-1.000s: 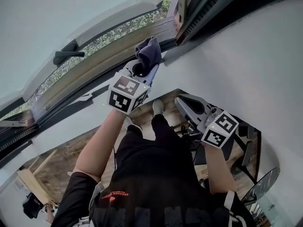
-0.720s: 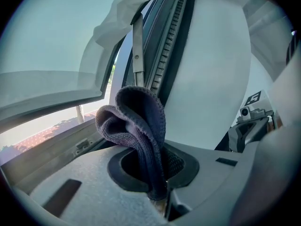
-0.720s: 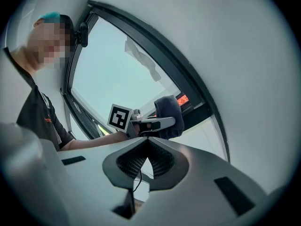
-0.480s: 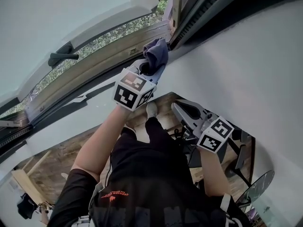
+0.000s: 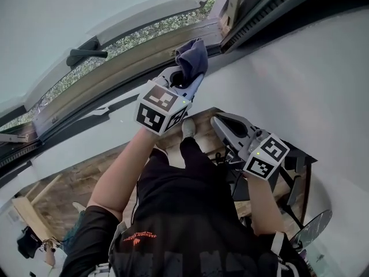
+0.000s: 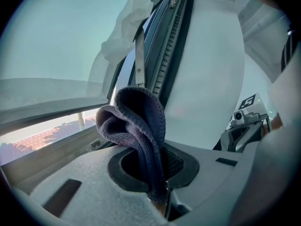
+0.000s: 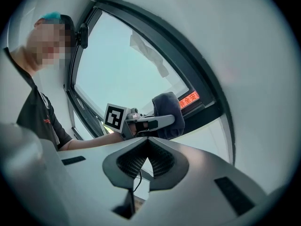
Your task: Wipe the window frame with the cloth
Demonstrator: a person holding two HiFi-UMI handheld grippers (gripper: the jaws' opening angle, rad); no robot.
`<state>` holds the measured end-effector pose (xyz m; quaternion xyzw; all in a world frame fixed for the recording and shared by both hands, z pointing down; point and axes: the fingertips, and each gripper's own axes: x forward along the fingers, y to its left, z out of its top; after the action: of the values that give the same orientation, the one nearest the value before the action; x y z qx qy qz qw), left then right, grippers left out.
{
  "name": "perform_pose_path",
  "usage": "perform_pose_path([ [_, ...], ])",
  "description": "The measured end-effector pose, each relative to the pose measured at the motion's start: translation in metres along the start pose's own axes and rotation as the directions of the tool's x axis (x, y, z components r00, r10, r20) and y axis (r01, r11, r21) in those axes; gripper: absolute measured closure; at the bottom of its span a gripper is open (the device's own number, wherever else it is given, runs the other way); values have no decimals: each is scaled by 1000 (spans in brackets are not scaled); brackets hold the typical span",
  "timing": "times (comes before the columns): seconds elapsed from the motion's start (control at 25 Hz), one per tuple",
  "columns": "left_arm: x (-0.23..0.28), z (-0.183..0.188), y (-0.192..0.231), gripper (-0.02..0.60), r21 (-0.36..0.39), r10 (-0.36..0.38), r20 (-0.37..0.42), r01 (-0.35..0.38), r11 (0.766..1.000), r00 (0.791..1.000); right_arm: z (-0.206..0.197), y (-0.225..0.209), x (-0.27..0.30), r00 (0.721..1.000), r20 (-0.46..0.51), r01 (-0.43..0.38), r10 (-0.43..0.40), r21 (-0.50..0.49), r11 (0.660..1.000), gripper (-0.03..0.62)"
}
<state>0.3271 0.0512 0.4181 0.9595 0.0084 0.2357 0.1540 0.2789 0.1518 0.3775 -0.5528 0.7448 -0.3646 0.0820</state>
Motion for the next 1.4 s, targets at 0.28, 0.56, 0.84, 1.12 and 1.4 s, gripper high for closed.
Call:
perform_pose_path([
  [0.28, -76, -10, 29, 526, -32, 93, 69, -91, 995, 993, -1, 37, 45, 996, -57, -78, 74, -61, 995, 589],
  [0.56, -176, -46, 74, 526, -108, 242, 101, -231, 967, 965, -20, 97, 113, 971, -153, -199, 181, -110, 974, 589],
  [0.84, -299, -96, 124, 526, -192, 400, 107, -376, 907, 910, -43, 173, 186, 929, -246, -321, 278, -158, 934, 589],
  [1.12, -407, -147, 163, 526, -253, 537, 82, -504, 826, 839, -75, 230, 246, 881, -330, -405, 339, -158, 901, 589],
  [1.4, -486, -190, 190, 527, -305, 649, 50, -607, 734, 759, -99, 267, 288, 837, -393, -465, 381, -146, 873, 589],
])
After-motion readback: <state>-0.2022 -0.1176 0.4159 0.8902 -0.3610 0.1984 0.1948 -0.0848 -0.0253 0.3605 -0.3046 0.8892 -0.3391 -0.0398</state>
